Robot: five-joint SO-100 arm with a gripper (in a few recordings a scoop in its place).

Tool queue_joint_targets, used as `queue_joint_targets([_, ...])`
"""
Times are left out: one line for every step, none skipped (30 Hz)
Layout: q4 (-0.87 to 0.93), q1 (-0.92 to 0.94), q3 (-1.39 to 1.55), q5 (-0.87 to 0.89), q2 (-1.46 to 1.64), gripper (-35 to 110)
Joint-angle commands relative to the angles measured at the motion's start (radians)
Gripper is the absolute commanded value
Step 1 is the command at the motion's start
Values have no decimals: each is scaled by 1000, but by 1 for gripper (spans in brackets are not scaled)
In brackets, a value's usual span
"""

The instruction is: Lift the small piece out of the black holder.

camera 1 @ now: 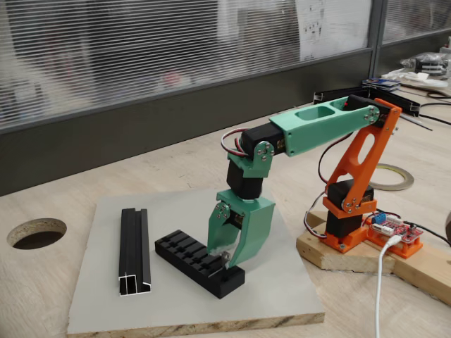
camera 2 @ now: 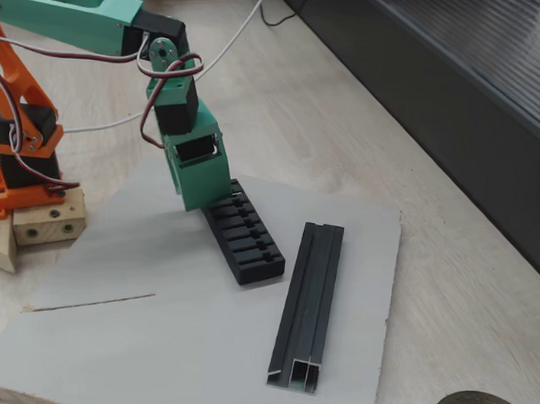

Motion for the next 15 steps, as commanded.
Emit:
queue_joint_targets([2,-12,15,20,11,32])
queue_joint_targets([2,-12,15,20,11,32])
queue_joint_targets([2,-12,15,20,12,32])
queue_joint_targets([2,-12,15,21,12,32])
queue_joint_targets([2,-12,15,21,12,32])
queue_joint_targets([2,-12,15,21,12,32])
queue_joint_targets([2,-12,15,21,12,32])
queue_joint_targets([2,-12,15,21,11,32])
queue_joint_targets([2,-12,15,21,11,32])
queue_joint_targets([2,-12,15,21,11,32])
queue_joint_targets([2,-12,15,21,11,32])
queue_joint_targets([2,-12,15,21,11,32])
queue_joint_targets([2,-12,15,21,11,32])
queue_joint_targets([2,-11,20,21,11,32])
queue_joint_targets([2,-11,29,21,11,32])
